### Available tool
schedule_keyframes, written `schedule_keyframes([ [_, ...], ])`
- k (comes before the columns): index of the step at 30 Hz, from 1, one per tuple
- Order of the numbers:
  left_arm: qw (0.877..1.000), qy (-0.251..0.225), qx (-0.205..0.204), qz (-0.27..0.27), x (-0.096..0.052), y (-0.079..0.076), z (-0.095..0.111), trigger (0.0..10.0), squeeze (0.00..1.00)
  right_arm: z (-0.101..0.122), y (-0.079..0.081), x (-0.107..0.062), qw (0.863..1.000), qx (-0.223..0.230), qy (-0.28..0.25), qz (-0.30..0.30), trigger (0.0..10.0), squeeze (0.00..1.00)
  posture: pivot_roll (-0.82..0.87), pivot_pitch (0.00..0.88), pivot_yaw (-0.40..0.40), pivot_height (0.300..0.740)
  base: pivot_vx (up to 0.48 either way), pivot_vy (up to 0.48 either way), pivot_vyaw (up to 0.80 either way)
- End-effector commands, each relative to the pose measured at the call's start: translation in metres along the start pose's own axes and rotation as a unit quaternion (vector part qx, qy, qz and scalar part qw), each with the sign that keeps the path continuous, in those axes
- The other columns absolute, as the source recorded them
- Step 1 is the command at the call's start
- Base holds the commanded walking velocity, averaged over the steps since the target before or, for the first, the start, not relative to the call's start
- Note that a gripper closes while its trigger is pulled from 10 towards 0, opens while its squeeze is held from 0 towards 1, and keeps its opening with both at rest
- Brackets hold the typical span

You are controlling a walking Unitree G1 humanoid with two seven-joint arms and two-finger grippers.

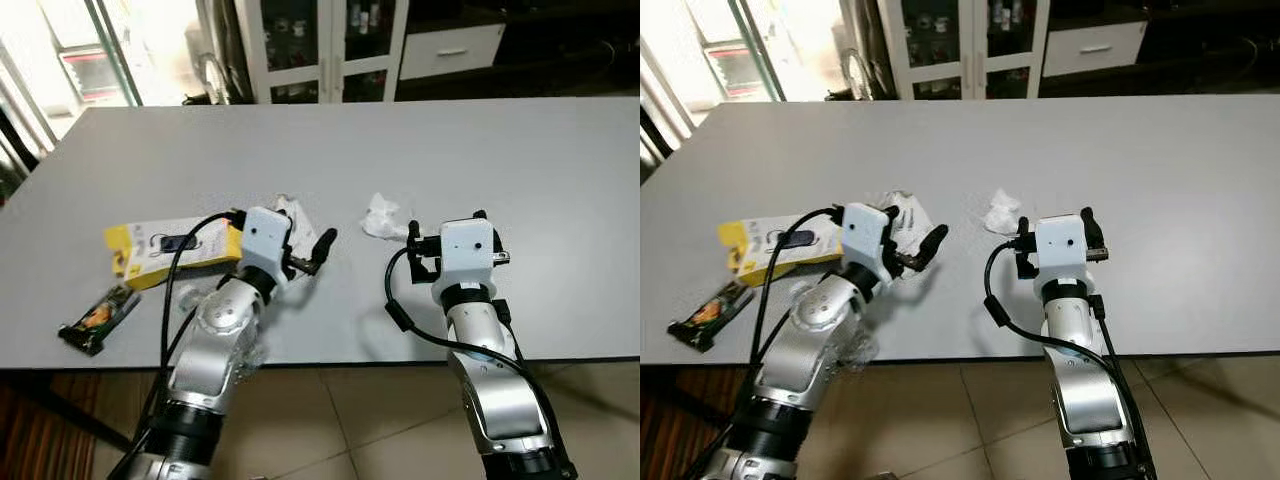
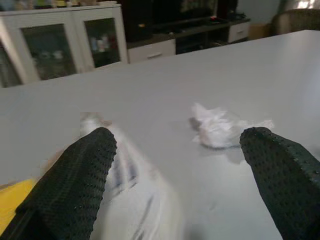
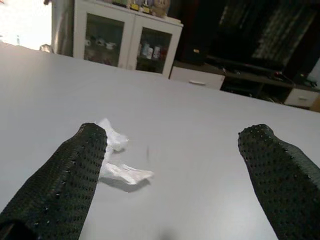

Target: Picking trash to rubbish bin

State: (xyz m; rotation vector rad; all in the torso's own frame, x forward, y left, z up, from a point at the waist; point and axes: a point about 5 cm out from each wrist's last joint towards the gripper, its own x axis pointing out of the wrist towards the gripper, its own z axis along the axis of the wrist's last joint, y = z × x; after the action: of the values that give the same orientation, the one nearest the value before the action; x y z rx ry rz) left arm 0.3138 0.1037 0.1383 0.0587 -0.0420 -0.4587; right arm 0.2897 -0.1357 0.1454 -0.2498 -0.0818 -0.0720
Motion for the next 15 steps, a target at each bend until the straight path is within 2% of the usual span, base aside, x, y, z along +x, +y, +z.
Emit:
schedule_keyframes([
  [1,1.0,0.007,-0.004,-0.011,-0.006,0.006,0.0,10.0,0.0,-0.001,-0.001,0.001,1.0,0.003,0.001,-0.001,10.0,0.0,-0.06,0.067,0.031,0.74,0.0,0.0,0.0],
  [6,0.998,0.025,-0.005,-0.051,-0.013,0.009,-0.001,10.0,0.0,-0.002,0.001,0.001,1.0,0.004,0.004,0.001,10.0,0.0,-0.05,0.075,0.039,0.74,0.0,0.0,0.0],
  [10,0.993,0.046,0.003,-0.111,-0.023,0.002,0.001,10.0,0.0,-0.004,0.004,0.002,1.0,0.009,0.012,0.012,10.0,0.0,-0.02,0.093,0.048,0.74,0.0,0.0,0.0],
  [15,0.99,0.061,0.011,-0.124,-0.036,0.004,0.002,10.0,0.0,-0.006,0.005,0.005,0.999,0.024,0.024,0.023,10.0,0.0,0.01,0.146,0.066,0.74,0.0,0.0,0.0],
])
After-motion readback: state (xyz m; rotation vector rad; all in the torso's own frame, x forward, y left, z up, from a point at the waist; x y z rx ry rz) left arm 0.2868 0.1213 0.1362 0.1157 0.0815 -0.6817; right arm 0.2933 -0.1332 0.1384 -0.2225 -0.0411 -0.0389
